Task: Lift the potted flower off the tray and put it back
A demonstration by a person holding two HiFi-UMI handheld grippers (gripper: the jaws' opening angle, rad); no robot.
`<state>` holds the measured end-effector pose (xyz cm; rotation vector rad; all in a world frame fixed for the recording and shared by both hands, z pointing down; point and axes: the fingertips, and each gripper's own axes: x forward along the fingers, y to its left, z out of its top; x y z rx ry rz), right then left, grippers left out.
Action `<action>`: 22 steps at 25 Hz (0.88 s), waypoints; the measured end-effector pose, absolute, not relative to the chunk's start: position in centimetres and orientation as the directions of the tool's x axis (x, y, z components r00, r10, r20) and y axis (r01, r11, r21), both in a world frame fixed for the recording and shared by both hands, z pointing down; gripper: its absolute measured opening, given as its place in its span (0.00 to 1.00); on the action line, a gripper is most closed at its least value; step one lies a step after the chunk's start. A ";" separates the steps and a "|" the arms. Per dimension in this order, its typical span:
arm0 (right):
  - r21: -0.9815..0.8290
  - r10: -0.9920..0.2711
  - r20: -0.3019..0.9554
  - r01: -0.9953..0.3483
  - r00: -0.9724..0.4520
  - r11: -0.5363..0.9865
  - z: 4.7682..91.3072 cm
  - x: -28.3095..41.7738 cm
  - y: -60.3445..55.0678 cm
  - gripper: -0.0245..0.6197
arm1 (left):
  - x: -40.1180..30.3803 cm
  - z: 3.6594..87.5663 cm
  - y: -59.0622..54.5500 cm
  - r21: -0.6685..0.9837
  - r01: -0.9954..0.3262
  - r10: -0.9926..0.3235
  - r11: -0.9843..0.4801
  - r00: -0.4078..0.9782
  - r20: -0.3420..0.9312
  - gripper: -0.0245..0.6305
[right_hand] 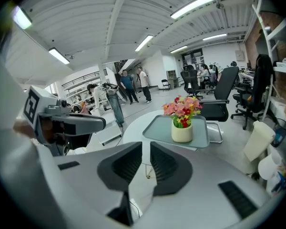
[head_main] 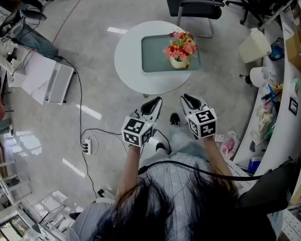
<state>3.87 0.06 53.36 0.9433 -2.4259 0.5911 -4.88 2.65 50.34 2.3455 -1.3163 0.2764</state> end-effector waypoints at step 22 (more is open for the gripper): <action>-0.261 -0.503 0.556 -0.713 -0.662 0.650 55.4 7.6 -6.1 0.15 | -6.2 51.1 -2.6 0.253 -0.884 -0.757 -0.393 0.467 0.458 0.07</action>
